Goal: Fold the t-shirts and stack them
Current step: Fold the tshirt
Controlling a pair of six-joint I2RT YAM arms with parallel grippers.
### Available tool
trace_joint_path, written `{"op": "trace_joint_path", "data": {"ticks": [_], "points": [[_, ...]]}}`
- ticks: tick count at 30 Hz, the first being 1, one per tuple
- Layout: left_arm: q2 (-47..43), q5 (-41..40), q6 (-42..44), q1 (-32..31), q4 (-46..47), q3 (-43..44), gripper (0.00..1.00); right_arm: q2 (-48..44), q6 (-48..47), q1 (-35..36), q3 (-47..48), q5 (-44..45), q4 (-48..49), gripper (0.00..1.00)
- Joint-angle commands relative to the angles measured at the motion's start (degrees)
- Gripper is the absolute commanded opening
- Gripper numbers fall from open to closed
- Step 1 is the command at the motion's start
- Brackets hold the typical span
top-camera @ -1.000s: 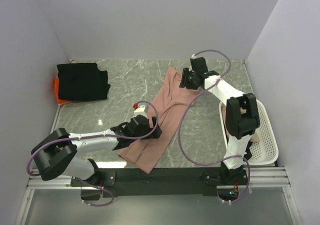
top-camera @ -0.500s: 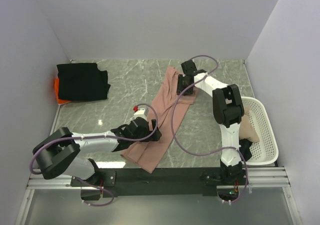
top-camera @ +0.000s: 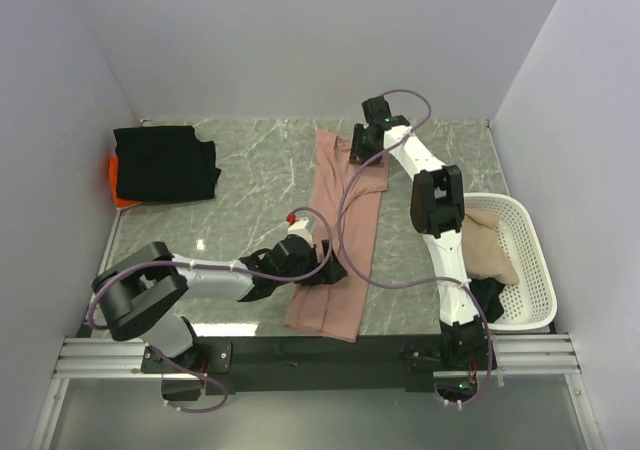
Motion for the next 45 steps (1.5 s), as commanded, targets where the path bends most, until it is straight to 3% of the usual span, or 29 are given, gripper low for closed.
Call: {"op": "trace_joint_path", "data": {"ticks": [1, 3, 6, 14, 18, 20, 24, 27, 33, 38, 45], "points": [[2.96, 5.52, -2.93, -0.77, 7.37, 3.86, 0.91, 4.23, -1.12, -1.59, 8.4, -1.54, -2.29, 0.52], [3.85, 6.14, -3.55, -0.86, 8.27, 6.4, 0.91, 3.98, -1.12, -2.21, 9.91, -3.3, -0.64, 0.53], [3.5, 4.4, -2.41, -1.03, 5.81, 9.57, 0.91, -0.84, -1.65, -2.74, 4.48, -5.41, 4.8, 0.53], [-8.0, -6.06, 3.48, -0.86, -7.79, 8.8, 0.92, -32.55, 0.36, -2.65, -31.27, -1.73, 24.66, 0.53], [-18.96, -10.37, 5.85, 0.9, -14.4, 5.29, 0.94, -50.9, 3.26, -2.13, -50.42, 2.56, 28.21, 0.53], [-22.59, -11.69, 6.64, 2.39, -16.51, 3.96, 0.94, -56.38, 4.15, -1.07, -55.11, 5.12, 26.9, 0.53], [-29.89, -11.79, 8.4, 9.06, -21.07, 0.45, 0.97, -67.81, 6.69, 6.65, -64.52, 13.73, 21.72, 0.53], [-32.44, -8.55, 9.72, 15.3, -22.32, -1.13, 0.97, -73.88, 10.47, 17.89, -68.57, 20.5, 17.24, 0.52], [-32.27, -5.55, 11.92, 19.62, -22.85, -1.4, 0.97, -74.52, 21.54, 36.62, -73.41, 26.4, 9.85, 0.49], [-32.36, -3.61, 12.45, 21.2, -23.11, -1.58, 0.97, -67.93, 30.23, 50.31, -72.01, 28.07, 4.66, 0.46], [-33.59, -2.64, 12.71, 22.7, -23.46, -2.98, 0.98, -57.57, 34.91, 60.18, -67.62, 26.23, 2.72, 0.46]]}}
